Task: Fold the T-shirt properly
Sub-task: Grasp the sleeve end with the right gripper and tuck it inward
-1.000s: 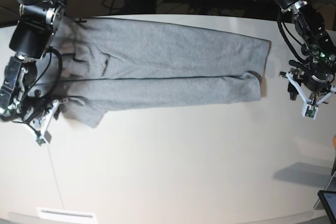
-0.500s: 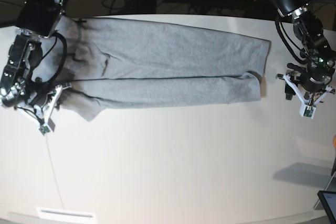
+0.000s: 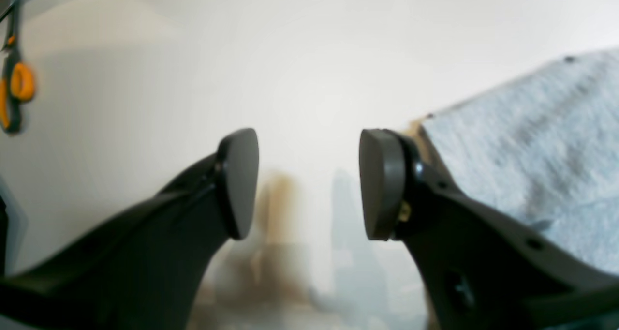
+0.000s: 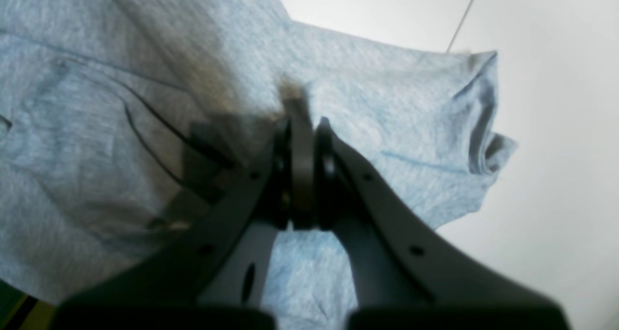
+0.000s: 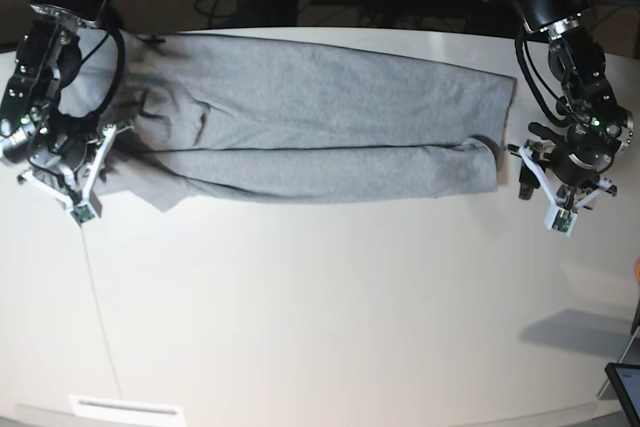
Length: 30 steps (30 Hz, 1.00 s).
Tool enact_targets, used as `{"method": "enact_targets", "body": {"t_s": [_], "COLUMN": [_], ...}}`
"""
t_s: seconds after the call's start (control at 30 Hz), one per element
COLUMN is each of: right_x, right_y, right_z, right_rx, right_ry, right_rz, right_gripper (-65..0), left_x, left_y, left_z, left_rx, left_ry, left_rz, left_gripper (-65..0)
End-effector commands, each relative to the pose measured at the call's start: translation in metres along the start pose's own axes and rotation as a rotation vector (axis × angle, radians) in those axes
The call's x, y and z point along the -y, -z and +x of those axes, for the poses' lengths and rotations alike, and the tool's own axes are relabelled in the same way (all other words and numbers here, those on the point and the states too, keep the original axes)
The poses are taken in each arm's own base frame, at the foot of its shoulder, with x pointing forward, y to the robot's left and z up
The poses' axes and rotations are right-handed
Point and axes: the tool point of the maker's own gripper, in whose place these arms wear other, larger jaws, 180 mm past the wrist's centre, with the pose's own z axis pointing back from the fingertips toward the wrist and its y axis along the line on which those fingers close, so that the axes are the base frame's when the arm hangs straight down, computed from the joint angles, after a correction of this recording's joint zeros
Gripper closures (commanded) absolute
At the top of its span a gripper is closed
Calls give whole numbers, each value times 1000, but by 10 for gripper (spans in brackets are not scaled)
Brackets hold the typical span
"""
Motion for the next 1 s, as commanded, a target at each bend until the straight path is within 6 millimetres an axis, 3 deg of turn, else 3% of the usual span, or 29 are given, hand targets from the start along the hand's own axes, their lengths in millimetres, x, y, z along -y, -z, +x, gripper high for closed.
{"method": "enact_targets", "body": {"t_s": [0.0, 0.3, 0.53, 0.97], "right_x": [5, -5, -9, -1], "right_y": [-7, -8, -7, -12], "right_z": [7, -14, -22, -32], "right_rx": [31, -10, -28, -54], "right_ry": [-19, -24, -29, -49], "right_rz": [-22, -9, 0, -24], "right_gripper": [-1, -1, -1, -1], "left_x": [-9, 0, 5, 4], "left_y": [-4, 0, 12, 16], "left_z": [14, 21, 0, -2], "left_rx": [39, 48, -7, -17], "left_ry": [11, 36, -1, -16], "left_rz": [22, -1, -34, -40], "left_gripper": [-324, -324, -324, -324]}}
